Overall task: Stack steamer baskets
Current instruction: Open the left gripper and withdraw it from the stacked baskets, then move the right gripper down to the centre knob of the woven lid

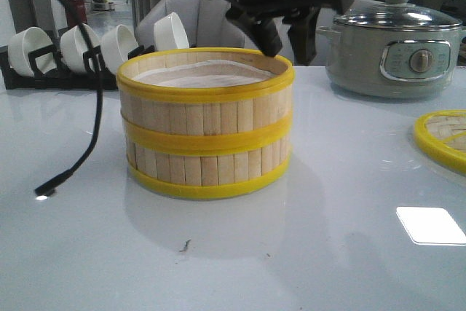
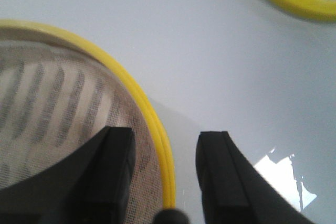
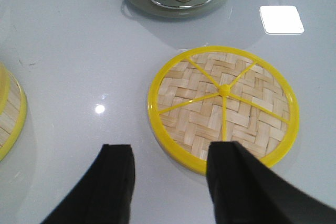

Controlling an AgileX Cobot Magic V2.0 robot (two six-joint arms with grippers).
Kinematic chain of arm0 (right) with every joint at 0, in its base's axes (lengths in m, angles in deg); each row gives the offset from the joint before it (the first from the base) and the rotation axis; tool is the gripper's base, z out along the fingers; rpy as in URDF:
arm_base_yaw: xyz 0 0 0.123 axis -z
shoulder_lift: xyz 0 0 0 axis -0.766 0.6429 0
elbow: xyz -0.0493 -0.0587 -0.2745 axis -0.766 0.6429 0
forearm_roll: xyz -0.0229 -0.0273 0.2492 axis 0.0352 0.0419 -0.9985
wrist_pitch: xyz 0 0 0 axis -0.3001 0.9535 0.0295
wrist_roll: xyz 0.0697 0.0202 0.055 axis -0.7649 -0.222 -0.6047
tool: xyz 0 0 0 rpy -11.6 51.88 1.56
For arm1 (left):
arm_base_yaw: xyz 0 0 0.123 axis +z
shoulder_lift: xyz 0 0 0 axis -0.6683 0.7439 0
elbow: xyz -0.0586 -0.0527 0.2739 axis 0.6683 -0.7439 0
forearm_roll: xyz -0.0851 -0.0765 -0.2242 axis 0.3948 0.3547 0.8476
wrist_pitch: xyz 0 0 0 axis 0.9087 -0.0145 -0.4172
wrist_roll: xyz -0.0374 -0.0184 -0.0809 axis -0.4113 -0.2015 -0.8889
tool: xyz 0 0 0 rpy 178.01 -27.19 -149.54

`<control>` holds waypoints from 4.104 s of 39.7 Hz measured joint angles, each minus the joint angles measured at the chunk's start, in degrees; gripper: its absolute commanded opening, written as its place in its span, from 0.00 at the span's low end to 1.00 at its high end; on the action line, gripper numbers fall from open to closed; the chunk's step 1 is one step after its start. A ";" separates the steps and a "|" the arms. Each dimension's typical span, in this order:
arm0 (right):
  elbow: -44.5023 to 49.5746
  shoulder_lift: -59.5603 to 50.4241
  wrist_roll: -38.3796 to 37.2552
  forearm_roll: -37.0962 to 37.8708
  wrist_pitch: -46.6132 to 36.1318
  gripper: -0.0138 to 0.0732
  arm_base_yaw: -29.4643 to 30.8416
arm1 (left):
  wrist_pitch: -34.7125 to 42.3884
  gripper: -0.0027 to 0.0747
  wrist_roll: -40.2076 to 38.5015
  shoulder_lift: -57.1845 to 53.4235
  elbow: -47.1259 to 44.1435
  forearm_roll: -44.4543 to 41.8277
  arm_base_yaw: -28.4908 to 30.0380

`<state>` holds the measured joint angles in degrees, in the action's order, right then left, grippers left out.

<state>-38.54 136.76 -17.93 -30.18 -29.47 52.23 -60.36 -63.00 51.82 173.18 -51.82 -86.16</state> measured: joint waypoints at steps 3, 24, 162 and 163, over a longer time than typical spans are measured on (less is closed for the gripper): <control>0.00 0.00 0.00 0.00 0.00 0.65 0.00 | -0.79 0.50 -0.25 0.00 2.94 0.00 0.00; 0.00 0.00 0.00 0.00 0.00 0.65 0.00 | -6.76 0.15 -0.52 -8.09 16.01 0.00 6.52; -2.81 8.03 0.00 -2.38 10.04 0.51 0.24 | 26.80 0.15 -1.21 -89.82 -78.86 0.00 29.60; -3.50 9.41 0.00 -2.38 10.04 0.51 0.84 | 26.80 0.15 -1.21 -89.82 -78.86 0.00 29.60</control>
<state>-42.03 146.18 -17.93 -32.56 -19.43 53.07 -33.56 -64.21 -38.00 94.32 -51.82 -56.56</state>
